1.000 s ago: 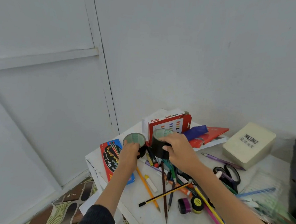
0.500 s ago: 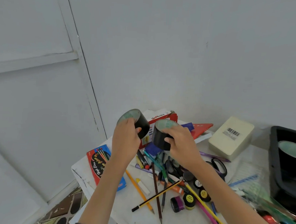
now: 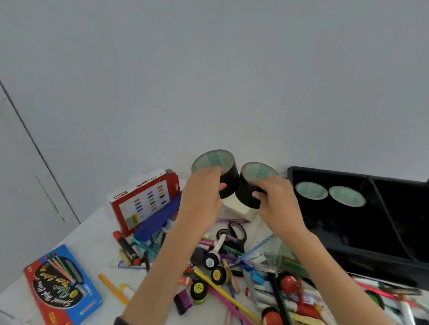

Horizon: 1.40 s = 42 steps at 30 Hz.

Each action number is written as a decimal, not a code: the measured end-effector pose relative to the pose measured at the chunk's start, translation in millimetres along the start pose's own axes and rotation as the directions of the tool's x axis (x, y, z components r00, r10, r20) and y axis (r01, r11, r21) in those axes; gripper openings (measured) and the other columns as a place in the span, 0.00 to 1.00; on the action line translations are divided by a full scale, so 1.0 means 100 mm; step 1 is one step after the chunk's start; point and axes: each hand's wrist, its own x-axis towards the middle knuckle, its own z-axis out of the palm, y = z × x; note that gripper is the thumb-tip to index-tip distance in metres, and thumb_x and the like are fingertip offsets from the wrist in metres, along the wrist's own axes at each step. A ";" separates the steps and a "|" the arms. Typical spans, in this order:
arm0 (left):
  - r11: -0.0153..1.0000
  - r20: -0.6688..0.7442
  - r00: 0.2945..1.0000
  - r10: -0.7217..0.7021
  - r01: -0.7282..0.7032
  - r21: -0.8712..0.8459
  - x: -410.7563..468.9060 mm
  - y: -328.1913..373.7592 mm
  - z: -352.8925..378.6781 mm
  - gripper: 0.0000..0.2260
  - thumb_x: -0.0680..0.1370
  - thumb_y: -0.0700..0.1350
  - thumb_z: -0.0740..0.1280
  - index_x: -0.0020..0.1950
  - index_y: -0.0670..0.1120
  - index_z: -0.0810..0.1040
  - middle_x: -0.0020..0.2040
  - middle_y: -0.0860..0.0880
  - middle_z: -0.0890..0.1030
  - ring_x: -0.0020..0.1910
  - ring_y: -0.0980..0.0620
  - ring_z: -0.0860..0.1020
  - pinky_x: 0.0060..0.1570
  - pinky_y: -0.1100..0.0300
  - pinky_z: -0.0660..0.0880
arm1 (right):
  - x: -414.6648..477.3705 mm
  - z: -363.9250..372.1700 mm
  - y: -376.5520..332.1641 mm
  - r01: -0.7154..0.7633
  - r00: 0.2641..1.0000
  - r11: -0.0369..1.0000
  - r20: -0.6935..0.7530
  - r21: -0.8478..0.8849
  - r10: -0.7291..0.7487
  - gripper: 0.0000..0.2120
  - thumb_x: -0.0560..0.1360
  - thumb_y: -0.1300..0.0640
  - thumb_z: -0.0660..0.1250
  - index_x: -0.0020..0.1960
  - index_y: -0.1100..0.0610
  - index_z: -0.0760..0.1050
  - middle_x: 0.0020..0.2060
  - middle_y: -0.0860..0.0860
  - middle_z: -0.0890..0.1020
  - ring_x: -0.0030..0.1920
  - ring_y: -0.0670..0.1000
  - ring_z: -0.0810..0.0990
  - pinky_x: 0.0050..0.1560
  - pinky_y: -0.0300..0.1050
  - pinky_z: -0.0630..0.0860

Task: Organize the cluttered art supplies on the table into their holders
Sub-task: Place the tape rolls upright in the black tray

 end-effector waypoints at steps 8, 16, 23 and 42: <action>0.968 0.093 0.967 0.236 -0.225 -0.116 0.14 0.90 0.57 0.06 0.78 0.37 0.62 0.53 0.43 0.74 0.47 0.47 0.77 0.48 0.47 0.74 0.41 0.59 0.64 | -0.33 -0.69 0.87 -0.180 0.983 0.974 -0.059 -0.136 0.173 0.17 0.72 0.68 0.65 0.58 0.55 0.79 0.50 0.53 0.82 0.53 0.60 0.76 0.52 0.58 0.75; 0.943 0.285 0.904 0.319 -0.271 -0.195 0.17 1.52 1.14 0.08 0.77 0.33 0.61 0.55 0.41 0.74 0.52 0.46 0.78 0.52 0.49 0.76 0.49 0.55 0.73 | -0.66 -1.11 1.53 -0.354 0.927 0.906 0.039 -0.233 0.372 0.13 0.74 0.66 0.64 0.56 0.56 0.80 0.48 0.52 0.83 0.53 0.54 0.79 0.52 0.51 0.78; 0.975 0.536 0.814 0.224 -0.193 -0.114 0.15 1.55 1.58 0.03 0.77 0.35 0.61 0.48 0.43 0.72 0.49 0.42 0.80 0.53 0.43 0.78 0.49 0.53 0.73 | -0.74 -1.07 1.82 -0.319 0.885 0.876 0.216 -0.361 0.412 0.13 0.73 0.66 0.63 0.52 0.55 0.80 0.46 0.50 0.84 0.51 0.52 0.80 0.50 0.49 0.77; 0.981 0.579 0.801 0.151 -0.196 0.015 0.24 1.46 2.14 0.13 0.74 0.37 0.65 0.58 0.44 0.78 0.56 0.44 0.79 0.56 0.42 0.76 0.49 0.53 0.72 | -0.55 -0.80 2.07 -0.213 0.841 0.842 0.345 -0.496 0.417 0.12 0.68 0.65 0.66 0.49 0.57 0.81 0.43 0.53 0.83 0.47 0.54 0.80 0.39 0.44 0.74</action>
